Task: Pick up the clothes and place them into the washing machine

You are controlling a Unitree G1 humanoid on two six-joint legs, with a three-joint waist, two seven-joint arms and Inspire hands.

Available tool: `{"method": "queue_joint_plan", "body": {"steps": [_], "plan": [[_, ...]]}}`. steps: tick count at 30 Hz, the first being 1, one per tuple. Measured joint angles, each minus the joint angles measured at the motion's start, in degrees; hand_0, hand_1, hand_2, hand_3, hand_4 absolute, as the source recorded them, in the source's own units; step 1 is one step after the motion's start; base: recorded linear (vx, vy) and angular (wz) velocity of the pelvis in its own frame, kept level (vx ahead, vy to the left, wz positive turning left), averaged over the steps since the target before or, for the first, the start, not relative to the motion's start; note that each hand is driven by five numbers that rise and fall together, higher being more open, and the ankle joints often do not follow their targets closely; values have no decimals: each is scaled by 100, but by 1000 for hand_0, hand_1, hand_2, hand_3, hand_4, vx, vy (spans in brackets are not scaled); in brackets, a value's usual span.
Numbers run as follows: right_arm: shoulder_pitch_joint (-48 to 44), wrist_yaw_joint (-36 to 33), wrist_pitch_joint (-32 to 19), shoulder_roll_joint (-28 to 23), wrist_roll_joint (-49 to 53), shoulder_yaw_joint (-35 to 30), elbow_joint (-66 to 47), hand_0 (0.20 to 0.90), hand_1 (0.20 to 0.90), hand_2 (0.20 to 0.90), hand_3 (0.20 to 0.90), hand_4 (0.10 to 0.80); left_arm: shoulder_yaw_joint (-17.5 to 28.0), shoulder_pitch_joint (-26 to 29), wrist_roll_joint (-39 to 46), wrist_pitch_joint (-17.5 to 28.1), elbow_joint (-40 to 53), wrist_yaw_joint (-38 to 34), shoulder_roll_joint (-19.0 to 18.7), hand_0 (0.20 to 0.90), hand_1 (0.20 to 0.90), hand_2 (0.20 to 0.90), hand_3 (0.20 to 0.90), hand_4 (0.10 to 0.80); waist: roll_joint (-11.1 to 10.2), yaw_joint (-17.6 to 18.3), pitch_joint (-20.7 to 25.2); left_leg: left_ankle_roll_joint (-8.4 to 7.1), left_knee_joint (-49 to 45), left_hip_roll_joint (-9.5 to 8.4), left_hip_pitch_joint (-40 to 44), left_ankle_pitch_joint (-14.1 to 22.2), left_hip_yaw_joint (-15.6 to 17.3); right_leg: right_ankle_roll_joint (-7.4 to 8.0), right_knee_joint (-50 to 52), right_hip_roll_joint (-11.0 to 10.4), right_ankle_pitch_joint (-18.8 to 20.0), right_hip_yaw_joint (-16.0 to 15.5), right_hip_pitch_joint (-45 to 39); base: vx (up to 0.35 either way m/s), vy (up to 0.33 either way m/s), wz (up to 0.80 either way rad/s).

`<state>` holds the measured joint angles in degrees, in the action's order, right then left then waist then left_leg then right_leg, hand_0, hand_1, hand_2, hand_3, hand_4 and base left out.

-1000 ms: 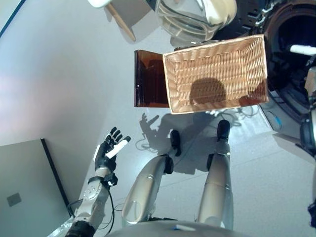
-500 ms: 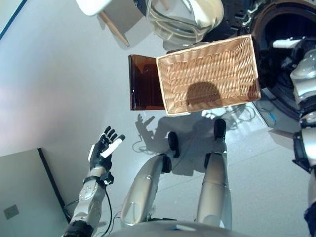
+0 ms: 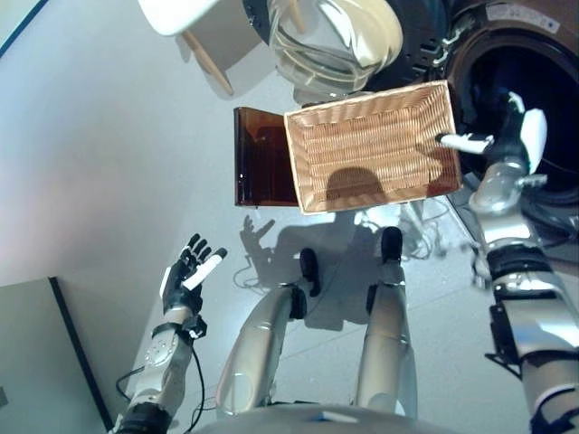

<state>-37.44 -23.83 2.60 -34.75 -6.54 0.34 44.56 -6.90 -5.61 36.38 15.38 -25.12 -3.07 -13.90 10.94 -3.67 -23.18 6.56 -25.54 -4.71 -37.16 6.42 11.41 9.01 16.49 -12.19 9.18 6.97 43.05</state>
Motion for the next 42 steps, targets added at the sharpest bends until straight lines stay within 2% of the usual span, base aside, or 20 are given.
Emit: {"method": "queue_joint_plan", "body": {"steps": [7, 17, 23, 27, 31, 33, 34, 37, 41, 42], "plan": [[424, 12, -5, 342, -98, 11, -39, 900, 900, 900, 900, 800, 18, -8, -192, -1, -23, -70, 6, 900, 900, 900, 900, 800, -26, 6, 26, 48, -49, -3, 120, 29, -15, 17, -56, -32, -12, -4, -184, 5, 0, 2], [583, 14, -42, 815, -92, 27, -17, 900, 900, 900, 900, 800, 173, -25, -308, -3, -80, -122, 30, 900, 900, 900, 900, 800, -110, -7, 86, 60, -48, 4, 371, 51, -35, 23, -24, -32, -20, -16, -442, 11, -5, 1], [1208, 71, -139, 1143, -95, 319, -18, 900, 900, 900, 900, 800, 199, -67, -564, -6, -327, -244, 80, 900, 900, 900, 900, 800, -203, -7, 214, 40, 67, 42, 775, 77, -143, 35, -121, -42, -131, -173, -885, 89, -41, 9], [1599, 185, -154, 1299, -102, 501, 135, 900, 900, 900, 900, 800, 234, 74, -985, -49, -1244, -384, 146, 900, 900, 900, 900, 800, -309, 22, 330, -63, 414, 75, 1399, 10, -299, 7, -430, -24, -154, -442, -1580, 138, -70, 9], [1812, 265, -194, 1398, -104, 609, 264, 900, 900, 900, 900, 800, 310, 25, -1401, -163, -1862, -504, 158, 900, 900, 900, 900, 800, -557, 103, 584, -122, 746, 108, 1797, -36, -384, -27, -722, -5, -167, -632, -1996, 125, -62, 0], [1865, 272, -301, 1434, -164, 662, 508, 900, 900, 900, 900, 800, 397, 163, -1675, -198, -2465, -515, 167, 900, 900, 900, 900, 800, -707, 137, 668, -150, 985, 133, 2100, -86, -398, -56, -909, 10, -167, -723, -2291, 139, -65, 0], [1927, 279, -308, 1478, -204, 681, 722, 900, 900, 900, 900, 800, 422, 190, -1851, -251, -2716, -569, 158, 900, 900, 900, 900, 800, -804, 148, 731, -147, 1009, 145, 2289, -76, -413, -128, -887, 22, -128, -762, -2451, 110, -50, 1], [2038, 293, -386, 1591, -204, 742, 1081, 900, 900, 900, 900, 800, 459, 208, -2247, -273, -3167, -700, 100, 900, 900, 900, 900, 800, -960, 155, 927, -181, 1102, 221, 2493, -32, -410, -178, -983, 108, -167, -805, -2667, 100, -41, -3], [2204, 466, -417, 1610, -207, 792, 1208, 900, 900, 900, 900, 800, 589, 346, -2634, -391, -3603, -724, 99, 900, 900, 900, 900, 800, -999, 187, 993, -209, 1233, 215, 2850, -44, -420, -176, -1014, 155, -159, -856, -2959, 111, -31, 1], [2216, 502, -528, 1612, -219, 865, 1370, 900, 900, 900, 900, 800, 618, 345, -2771, -385, -3727, -748, 78, 900, 900, 900, 900, 800, -1016, 202, 1060, -230, 1319, 263, 2929, -7, -411, -192, -1105, 151, -220, -918, -3053, 142, -37, 5]]}}
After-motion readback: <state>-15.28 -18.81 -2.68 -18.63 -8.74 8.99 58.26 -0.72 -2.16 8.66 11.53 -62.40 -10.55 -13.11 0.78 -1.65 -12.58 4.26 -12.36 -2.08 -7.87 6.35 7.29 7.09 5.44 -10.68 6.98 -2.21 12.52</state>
